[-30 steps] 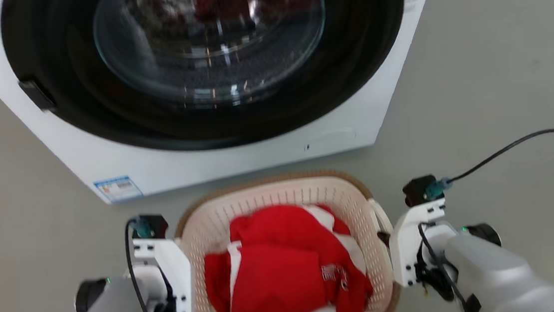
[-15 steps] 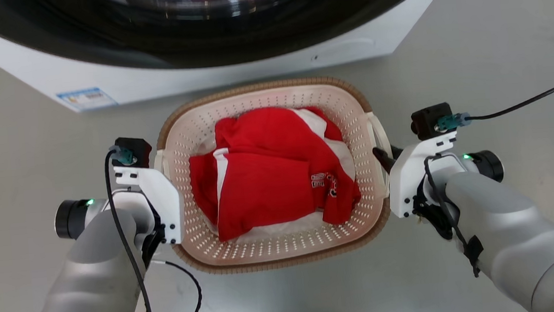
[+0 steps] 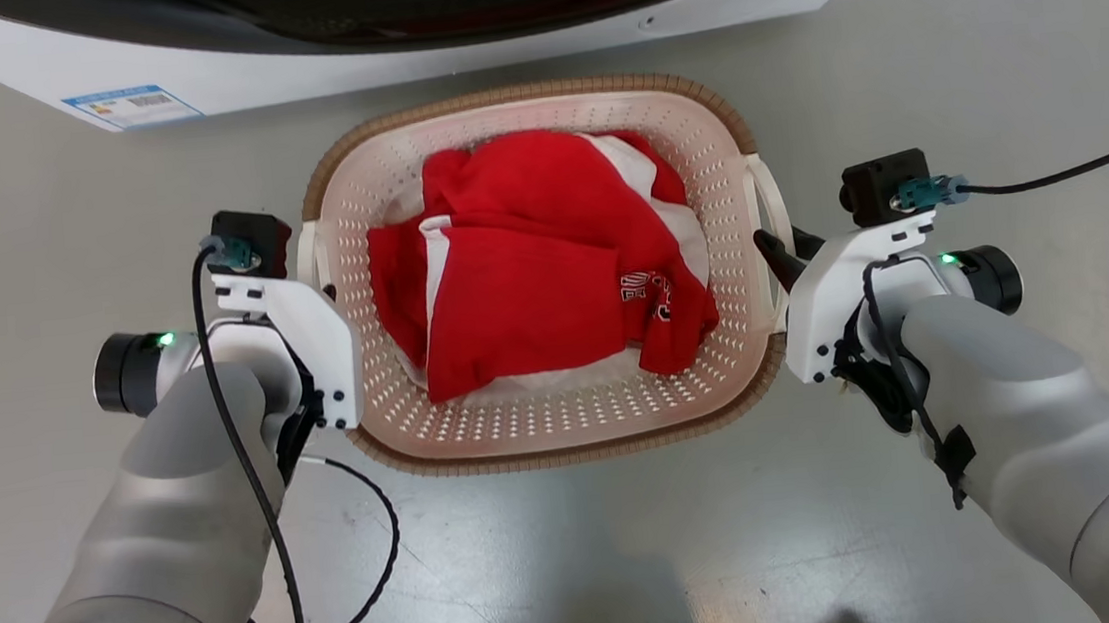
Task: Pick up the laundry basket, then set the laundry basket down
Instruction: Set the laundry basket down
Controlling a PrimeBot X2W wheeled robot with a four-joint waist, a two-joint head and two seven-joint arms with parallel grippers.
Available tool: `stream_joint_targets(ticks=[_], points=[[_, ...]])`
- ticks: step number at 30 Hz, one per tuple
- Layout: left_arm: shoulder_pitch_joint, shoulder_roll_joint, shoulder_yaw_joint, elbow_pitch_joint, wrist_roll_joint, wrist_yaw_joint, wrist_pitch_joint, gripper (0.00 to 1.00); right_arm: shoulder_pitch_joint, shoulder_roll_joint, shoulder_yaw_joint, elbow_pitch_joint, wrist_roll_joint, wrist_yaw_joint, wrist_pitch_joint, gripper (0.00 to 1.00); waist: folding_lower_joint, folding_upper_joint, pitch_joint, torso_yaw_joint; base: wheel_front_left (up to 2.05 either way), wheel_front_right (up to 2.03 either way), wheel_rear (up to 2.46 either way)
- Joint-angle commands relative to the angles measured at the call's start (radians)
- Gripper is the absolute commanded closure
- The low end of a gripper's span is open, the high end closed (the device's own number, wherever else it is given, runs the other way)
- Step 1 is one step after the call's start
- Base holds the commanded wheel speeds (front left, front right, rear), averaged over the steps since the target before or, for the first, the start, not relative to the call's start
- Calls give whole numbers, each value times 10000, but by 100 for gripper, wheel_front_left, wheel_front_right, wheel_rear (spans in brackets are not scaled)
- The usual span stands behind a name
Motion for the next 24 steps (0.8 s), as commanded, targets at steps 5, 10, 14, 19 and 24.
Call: stream_joint_targets(ticks=[5,10,14,19,24], points=[[-354,277,-14,-49,223,92,-142,100,-25,96,225,-33,12,79,-296,100,0,0,316,8,0,0,0],[-575,308,-26,-24,209,145,-250,100,-184,64,308,14,73,79,-421,100,0,0,572,26,0,0,0],[-685,343,-54,-6,205,171,-297,100,-277,50,370,42,135,79,-494,100,0,0,718,13,0,0,0],[-791,361,-82,12,181,191,-307,100,-339,51,449,85,219,79,-561,100,0,0,874,-4,0,0,0],[-848,341,-98,27,131,214,-252,100,-413,37,530,128,284,79,-632,100,0,0,991,4,0,0,0]])
